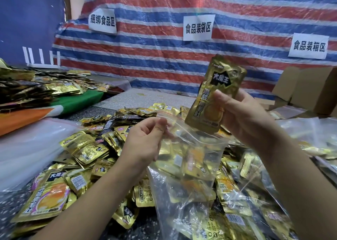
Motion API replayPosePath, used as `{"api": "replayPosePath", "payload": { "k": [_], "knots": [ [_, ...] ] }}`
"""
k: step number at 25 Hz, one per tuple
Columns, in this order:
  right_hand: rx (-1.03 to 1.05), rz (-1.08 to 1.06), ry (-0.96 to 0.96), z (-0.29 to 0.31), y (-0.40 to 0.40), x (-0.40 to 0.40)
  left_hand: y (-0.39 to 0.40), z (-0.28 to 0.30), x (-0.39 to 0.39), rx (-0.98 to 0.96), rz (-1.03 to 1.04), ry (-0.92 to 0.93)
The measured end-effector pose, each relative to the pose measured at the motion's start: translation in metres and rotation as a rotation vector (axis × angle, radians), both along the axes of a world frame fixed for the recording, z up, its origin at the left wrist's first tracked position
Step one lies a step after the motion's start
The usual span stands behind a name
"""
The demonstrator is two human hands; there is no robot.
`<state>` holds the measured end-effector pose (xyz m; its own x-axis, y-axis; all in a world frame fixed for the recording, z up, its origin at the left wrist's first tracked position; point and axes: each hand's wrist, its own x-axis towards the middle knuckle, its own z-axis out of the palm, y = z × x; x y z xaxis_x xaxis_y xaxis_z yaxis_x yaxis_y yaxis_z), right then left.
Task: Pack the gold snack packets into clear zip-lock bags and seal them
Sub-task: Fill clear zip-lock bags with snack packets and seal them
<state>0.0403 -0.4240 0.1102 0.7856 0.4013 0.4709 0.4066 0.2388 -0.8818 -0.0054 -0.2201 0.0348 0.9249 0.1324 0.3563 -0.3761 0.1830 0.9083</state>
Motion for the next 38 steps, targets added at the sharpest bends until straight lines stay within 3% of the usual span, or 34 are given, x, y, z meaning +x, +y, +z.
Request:
{"api": "replayPosePath", "payload": {
  "k": [6, 18, 23, 29, 34, 38],
  "knots": [
    [-0.168, -0.024, -0.005, -0.011, 0.003, 0.002, 0.000, -0.001, 0.001, -0.026, -0.022, -0.019],
    [-0.737, 0.102, 0.016, -0.004, -0.014, 0.003, 0.003, -0.012, -0.001, 0.183, 0.125, -0.187],
    [-0.793, 0.152, 0.018, -0.002, -0.010, -0.003, 0.000, -0.013, 0.002, 0.169, 0.101, -0.167],
    [-1.064, 0.092, -0.113, 0.001, -0.006, -0.013, -0.002, -0.015, 0.003, 0.273, 0.058, -0.196],
    [-1.440, 0.002, -0.242, 0.004, 0.004, -0.023, -0.007, -0.016, 0.003, 0.364, 0.060, -0.198],
    [-1.464, 0.026, -0.291, 0.002, 0.012, -0.024, -0.009, -0.014, 0.000, 0.387, 0.046, -0.195]
  ]
}}
